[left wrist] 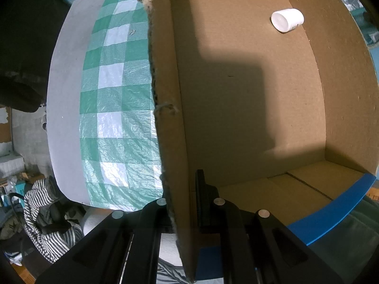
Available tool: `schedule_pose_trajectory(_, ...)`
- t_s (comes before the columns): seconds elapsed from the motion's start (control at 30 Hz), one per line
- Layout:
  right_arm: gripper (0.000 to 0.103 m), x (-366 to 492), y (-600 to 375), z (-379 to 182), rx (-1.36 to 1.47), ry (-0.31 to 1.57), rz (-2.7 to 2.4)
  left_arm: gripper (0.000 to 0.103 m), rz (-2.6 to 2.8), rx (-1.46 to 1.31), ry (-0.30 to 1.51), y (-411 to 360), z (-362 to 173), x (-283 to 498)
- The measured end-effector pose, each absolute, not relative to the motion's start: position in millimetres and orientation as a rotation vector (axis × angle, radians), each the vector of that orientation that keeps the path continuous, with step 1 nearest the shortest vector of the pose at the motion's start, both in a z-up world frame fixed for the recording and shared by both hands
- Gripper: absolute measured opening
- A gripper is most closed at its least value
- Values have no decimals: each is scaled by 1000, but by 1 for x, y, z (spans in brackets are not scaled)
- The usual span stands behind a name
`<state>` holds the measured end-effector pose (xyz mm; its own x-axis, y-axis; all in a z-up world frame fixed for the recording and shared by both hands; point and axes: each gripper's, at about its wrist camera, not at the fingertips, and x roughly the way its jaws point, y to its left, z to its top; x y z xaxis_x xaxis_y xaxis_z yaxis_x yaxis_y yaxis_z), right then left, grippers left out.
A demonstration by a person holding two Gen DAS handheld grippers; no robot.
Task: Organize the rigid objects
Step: 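Grasp the green metal tin with the right gripper and lift it, then carry the green tin into the box and release it beside the bottle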
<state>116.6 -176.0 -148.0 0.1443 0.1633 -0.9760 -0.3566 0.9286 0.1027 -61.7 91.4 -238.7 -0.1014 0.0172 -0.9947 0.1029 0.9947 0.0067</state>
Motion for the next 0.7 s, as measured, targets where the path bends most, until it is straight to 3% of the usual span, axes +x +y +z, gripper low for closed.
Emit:
schedule_pose_trajectory(0.33, 45, 125, -129, -116, -238, 1319, 484, 8, -75, 82, 1674, 95, -241, -63)
schedule_pose_trajectory(0.7, 45, 137, -76, -124, -311, 1311, 546, 8, -77, 80, 1676, 98, -242, -64)
